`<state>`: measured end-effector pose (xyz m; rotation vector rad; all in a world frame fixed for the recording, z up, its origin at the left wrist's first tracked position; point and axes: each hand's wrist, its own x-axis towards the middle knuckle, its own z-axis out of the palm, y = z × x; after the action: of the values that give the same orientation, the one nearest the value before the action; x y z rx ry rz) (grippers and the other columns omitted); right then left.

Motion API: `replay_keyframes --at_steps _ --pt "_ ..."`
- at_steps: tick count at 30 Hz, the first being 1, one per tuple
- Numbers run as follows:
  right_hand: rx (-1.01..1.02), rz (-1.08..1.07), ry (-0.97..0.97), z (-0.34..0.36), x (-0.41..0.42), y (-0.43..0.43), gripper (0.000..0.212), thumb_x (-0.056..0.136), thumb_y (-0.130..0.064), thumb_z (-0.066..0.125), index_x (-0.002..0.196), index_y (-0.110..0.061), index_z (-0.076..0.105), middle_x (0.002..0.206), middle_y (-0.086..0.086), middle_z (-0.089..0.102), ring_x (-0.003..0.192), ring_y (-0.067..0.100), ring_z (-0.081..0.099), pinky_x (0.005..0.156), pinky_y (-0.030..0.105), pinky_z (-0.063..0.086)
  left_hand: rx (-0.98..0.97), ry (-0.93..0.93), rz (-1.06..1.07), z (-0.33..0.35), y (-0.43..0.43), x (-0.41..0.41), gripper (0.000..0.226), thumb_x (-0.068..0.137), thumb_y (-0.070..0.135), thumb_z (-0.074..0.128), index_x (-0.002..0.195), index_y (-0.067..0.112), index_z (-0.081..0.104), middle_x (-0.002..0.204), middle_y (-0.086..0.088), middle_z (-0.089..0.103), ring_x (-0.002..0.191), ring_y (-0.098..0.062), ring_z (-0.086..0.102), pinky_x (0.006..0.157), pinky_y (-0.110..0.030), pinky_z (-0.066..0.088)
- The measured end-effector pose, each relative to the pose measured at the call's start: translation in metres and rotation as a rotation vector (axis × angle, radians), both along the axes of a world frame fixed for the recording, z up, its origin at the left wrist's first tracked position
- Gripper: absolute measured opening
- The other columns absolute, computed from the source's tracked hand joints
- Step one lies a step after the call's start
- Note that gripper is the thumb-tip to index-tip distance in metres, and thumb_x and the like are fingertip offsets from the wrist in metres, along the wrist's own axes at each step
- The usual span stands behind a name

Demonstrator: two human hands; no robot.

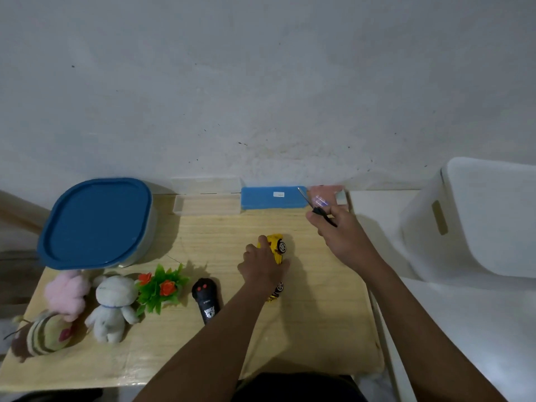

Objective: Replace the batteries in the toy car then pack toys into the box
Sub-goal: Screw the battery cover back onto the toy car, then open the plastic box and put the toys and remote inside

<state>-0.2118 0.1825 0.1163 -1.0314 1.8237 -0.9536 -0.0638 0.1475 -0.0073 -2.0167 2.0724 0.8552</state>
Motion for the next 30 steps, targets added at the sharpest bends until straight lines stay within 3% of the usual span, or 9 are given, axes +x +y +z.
replay_keyframes --at_steps 8,13,17,20,24,28,30 --pt "0.007 0.004 -0.005 -0.006 -0.023 -0.009 0.027 0.091 -0.040 0.062 0.094 -0.013 0.063 0.069 -0.009 0.053 0.061 0.006 0.048 0.063 0.025 0.036 0.001 -0.082 0.046 -0.005 -0.007 -0.024 0.076 0.087 0.062 0.052 0.140 0.016 0.025 0.130 -0.012 0.041 0.119 -0.029 0.045 0.089 -0.044 0.042" --pt "-0.015 0.037 -0.029 -0.010 -0.028 -0.016 0.030 0.091 -0.039 0.061 0.096 -0.010 0.062 0.069 -0.009 0.050 0.059 0.005 0.044 0.061 0.026 0.034 0.041 -0.093 0.017 -0.006 -0.002 -0.034 0.077 0.093 0.041 0.051 0.150 0.012 0.009 0.141 -0.012 0.027 0.125 -0.029 0.037 0.095 -0.043 0.042" --pt "-0.024 0.057 -0.022 -0.012 -0.030 -0.018 0.028 0.091 -0.042 0.061 0.098 -0.015 0.064 0.071 -0.011 0.054 0.064 0.005 0.049 0.063 0.027 0.036 -0.017 -0.046 0.012 -0.005 0.002 -0.026 0.081 0.087 0.049 0.055 0.147 0.011 0.016 0.144 -0.014 0.022 0.122 -0.031 0.040 0.091 -0.041 0.046" --pt "-0.027 0.059 -0.036 -0.014 -0.030 -0.018 0.027 0.091 -0.042 0.061 0.097 -0.015 0.063 0.071 -0.012 0.053 0.065 0.005 0.049 0.063 0.028 0.037 -0.036 -0.017 0.067 -0.006 0.007 -0.017 0.086 0.085 0.056 0.056 0.148 0.012 0.017 0.143 -0.014 0.027 0.123 -0.033 0.041 0.089 -0.043 0.048" --pt "-0.021 0.065 -0.072 -0.015 -0.029 -0.016 0.024 0.092 -0.038 0.061 0.092 -0.015 0.061 0.077 -0.007 0.054 0.069 0.006 0.051 0.066 0.028 0.038 0.016 0.074 0.104 -0.011 0.009 -0.014 0.084 0.088 0.051 0.056 0.150 0.009 0.017 0.138 -0.012 0.042 0.122 -0.033 0.049 0.089 -0.044 0.049" --pt "-0.023 0.091 -0.076 -0.015 -0.027 -0.016 0.020 0.092 -0.040 0.060 0.093 -0.020 0.062 0.096 -0.002 0.056 0.074 0.005 0.055 0.072 0.030 0.040 0.005 0.106 0.109 -0.010 0.008 -0.016 0.085 0.088 0.050 0.058 0.150 0.008 0.017 0.139 -0.011 0.042 0.123 -0.032 0.050 0.088 -0.044 0.048" --pt "-0.027 0.102 -0.071 -0.014 -0.024 -0.016 0.020 0.093 -0.039 0.059 0.097 -0.020 0.063 0.095 -0.002 0.060 0.075 0.005 0.056 0.070 0.026 0.040 0.001 0.101 0.106 -0.010 0.009 -0.016 0.086 0.088 0.051 0.058 0.150 0.009 0.017 0.139 -0.011 0.042 0.123 -0.032 0.049 0.088 -0.044 0.048"
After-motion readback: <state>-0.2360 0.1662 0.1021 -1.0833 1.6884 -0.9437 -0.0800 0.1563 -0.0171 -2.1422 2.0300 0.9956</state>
